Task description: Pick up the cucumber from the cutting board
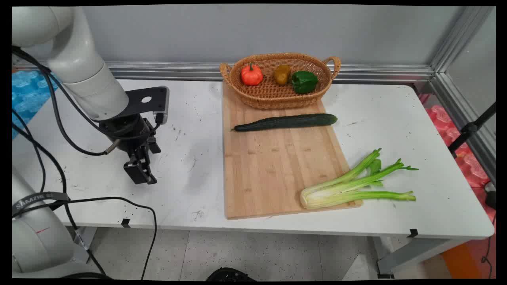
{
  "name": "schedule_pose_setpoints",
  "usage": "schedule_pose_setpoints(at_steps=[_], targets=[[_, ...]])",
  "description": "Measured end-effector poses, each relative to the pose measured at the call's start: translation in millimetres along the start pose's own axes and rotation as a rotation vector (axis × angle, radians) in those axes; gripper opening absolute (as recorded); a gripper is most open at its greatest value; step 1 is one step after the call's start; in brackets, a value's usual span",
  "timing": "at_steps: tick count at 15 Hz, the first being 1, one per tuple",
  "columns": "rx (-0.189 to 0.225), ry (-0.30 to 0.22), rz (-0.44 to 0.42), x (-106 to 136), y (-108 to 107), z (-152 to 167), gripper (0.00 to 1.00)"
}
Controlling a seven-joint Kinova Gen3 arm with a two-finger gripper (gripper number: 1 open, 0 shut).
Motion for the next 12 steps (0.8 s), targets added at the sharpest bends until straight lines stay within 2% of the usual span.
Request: schedule_pose_setpoints(at_steps=[4,9,12], targets=[[0.013,0.048,0.006,18,-8,2,1.0],[0.041,0.135,-0.004,60,-29,3,1.0],[0.062,0.213,-0.013,97,-50,5,1.0]])
